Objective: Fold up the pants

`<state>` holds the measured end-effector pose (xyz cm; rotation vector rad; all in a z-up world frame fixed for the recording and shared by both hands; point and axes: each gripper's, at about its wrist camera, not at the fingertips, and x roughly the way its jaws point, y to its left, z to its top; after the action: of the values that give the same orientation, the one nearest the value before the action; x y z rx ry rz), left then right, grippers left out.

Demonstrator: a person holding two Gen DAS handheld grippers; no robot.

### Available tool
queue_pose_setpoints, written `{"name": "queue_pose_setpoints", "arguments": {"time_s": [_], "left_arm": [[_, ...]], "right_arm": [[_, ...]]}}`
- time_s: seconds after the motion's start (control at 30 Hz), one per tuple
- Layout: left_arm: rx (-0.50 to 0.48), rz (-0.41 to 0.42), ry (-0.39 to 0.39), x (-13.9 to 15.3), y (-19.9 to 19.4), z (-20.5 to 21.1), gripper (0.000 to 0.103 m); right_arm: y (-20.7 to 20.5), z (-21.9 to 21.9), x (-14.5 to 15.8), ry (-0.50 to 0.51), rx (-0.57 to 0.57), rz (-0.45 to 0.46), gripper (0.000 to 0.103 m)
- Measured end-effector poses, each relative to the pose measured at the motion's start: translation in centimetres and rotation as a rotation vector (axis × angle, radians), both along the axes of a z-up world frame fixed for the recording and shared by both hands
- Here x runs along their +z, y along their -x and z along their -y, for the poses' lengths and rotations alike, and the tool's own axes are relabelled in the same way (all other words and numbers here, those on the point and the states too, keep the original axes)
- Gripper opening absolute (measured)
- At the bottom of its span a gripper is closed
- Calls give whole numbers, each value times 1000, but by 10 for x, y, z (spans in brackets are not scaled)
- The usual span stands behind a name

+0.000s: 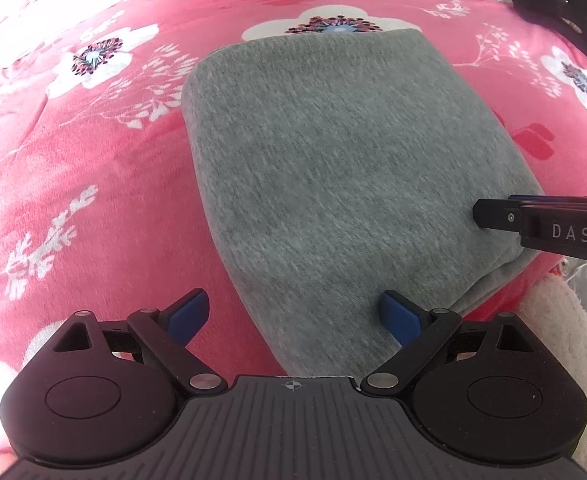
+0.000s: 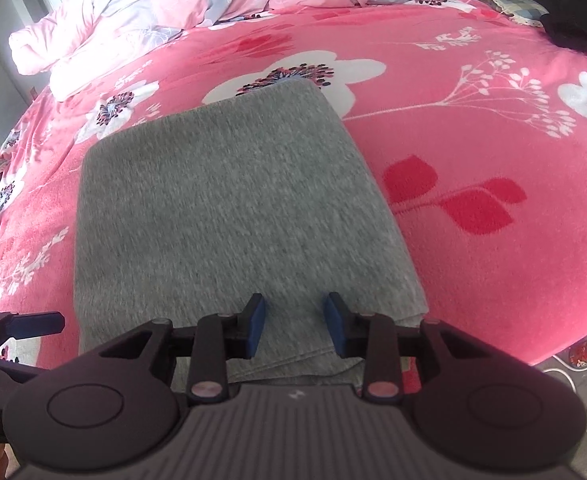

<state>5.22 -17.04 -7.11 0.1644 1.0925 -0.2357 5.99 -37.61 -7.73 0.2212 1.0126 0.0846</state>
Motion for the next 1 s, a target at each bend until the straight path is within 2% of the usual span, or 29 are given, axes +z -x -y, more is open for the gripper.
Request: {"name": "queue_pose_setpoints", "arguments": {"time_s": [1.0], "left_arm": [[1, 3, -3, 0, 0, 0, 103]], "right_arm": [[2, 4, 0, -24, 3, 11, 103]]}}
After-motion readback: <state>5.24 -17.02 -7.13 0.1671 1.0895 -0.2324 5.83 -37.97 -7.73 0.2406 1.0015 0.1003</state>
